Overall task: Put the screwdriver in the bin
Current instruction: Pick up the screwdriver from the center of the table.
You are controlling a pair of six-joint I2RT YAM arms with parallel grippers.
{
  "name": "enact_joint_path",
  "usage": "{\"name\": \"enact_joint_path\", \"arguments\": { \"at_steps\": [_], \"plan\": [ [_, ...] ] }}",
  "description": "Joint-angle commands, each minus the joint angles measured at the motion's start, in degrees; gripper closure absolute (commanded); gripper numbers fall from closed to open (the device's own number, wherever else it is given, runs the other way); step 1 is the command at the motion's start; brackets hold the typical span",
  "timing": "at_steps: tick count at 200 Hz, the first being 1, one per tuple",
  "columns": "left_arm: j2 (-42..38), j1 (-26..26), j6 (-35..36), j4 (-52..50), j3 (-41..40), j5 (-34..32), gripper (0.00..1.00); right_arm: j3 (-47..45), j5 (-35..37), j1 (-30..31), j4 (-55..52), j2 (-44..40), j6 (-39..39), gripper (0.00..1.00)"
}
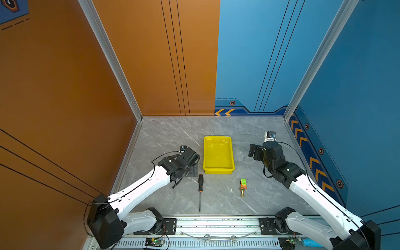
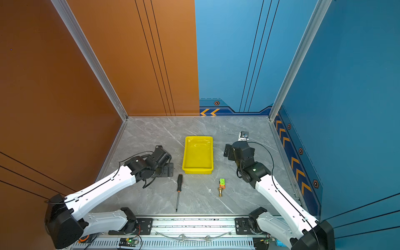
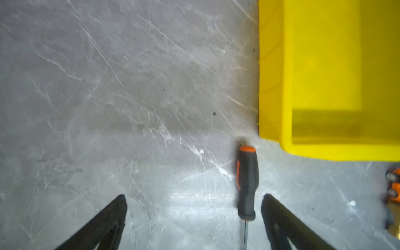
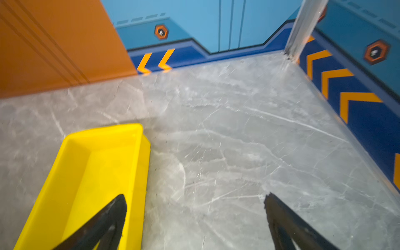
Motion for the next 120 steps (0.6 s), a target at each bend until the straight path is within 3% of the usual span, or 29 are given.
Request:
{"name": "enact_joint_path", "arguments": {
  "at_steps": [1,60,120],
  "plan": [
    [0.1,-2.9,-5.1,-6.7,1.3,1.8,0.02,2.8,-2.5,5.5,-6.9,0.5,-2.1,0.0],
    [9.2,-6.5,-6.1,-6.5,2.3,4.4,0.02,1.2,-9.6,17.3,-7.5,0.8,-9.0,0.0],
    [16.8,-5.8,-4.5,0.1,5.1,7.6,0.06,-1.3,-11.1,22.3,-12.4,-5.0,-11.2,0.0]
  ]
}}
